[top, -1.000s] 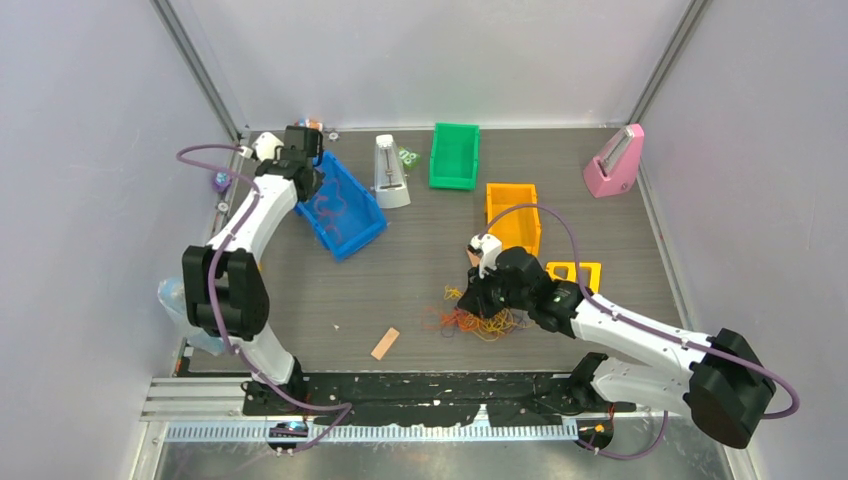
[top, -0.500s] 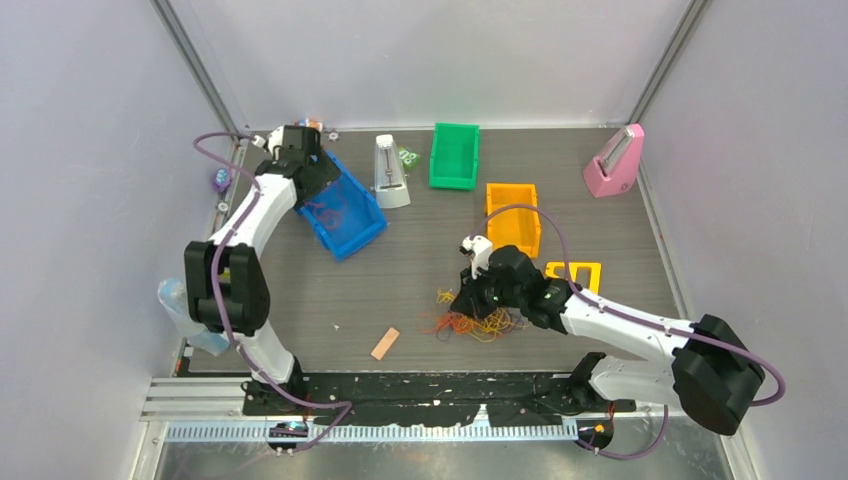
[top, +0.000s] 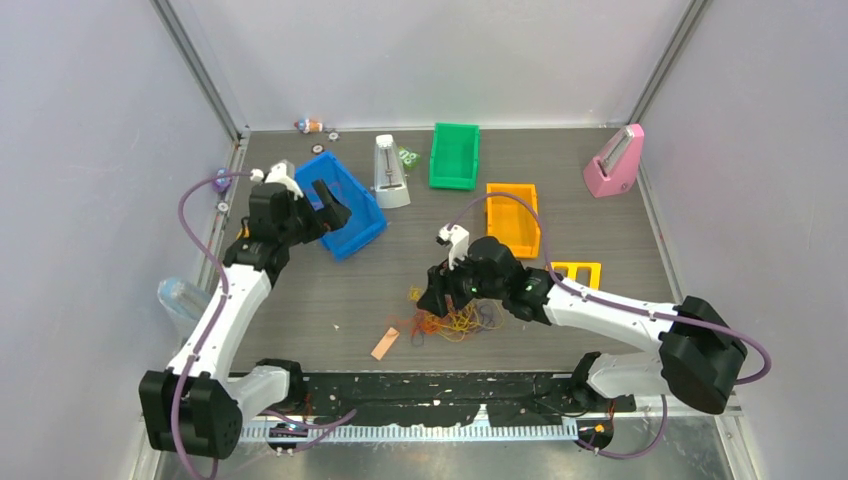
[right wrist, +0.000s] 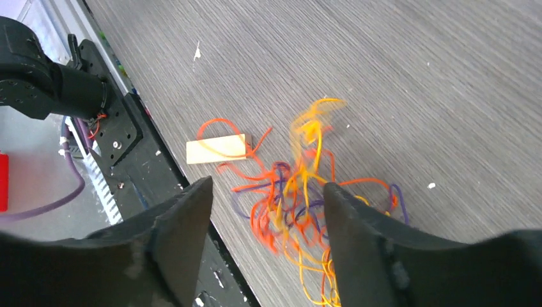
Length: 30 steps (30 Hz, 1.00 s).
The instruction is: Untangle the cables
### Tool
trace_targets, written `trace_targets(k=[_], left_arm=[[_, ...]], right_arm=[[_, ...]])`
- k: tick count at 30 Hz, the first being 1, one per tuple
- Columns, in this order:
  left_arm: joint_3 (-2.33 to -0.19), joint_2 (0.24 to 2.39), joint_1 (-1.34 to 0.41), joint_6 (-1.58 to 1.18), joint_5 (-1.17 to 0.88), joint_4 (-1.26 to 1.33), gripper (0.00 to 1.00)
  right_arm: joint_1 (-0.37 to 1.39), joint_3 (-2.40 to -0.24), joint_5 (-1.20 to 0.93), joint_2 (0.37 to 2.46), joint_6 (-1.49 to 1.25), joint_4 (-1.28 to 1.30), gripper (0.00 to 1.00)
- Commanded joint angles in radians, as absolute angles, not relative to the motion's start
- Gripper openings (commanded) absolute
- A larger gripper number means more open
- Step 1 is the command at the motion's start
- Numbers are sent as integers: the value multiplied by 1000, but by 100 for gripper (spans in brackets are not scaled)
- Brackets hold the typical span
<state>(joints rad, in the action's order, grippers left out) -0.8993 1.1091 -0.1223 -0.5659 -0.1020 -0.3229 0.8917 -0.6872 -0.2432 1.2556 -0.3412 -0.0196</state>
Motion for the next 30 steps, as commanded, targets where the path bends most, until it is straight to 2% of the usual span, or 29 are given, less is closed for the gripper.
trace_targets(k=[1,6,10,13,18,23,24,27,30], left_arm=[[-784,1036,-136,-563,-283,-202,100],[-654,978,-276,-580,-260,-173,100],[-590,957,-401,-559,-196,-181,99],[-547,937,-476,-546,-112,-182,99],[-508,867,-639,-534,230,-258,100],[-384,760,-647,-633,355,-212,100],[-349,743,-638,-671,359,-187,100],[-279,702,-613,-590,109,-29,99],[-274,726,-612,-572,-39,28,99]], right_arm=[[916,-722,-192,1239,-367,-77,75],[916,-673,-64,1144,-396,-20,88],[916,-618,71,1049,-414,120,98],[916,-577,178,972,-456,192,96],[913,-489,205,792,-535,294,95],[910,-429,247,631,-595,403,95],[911,-415,250,615,-605,416,95],[910,-372,257,563,-653,419,95],[910,-354,284,557,-701,419,97]])
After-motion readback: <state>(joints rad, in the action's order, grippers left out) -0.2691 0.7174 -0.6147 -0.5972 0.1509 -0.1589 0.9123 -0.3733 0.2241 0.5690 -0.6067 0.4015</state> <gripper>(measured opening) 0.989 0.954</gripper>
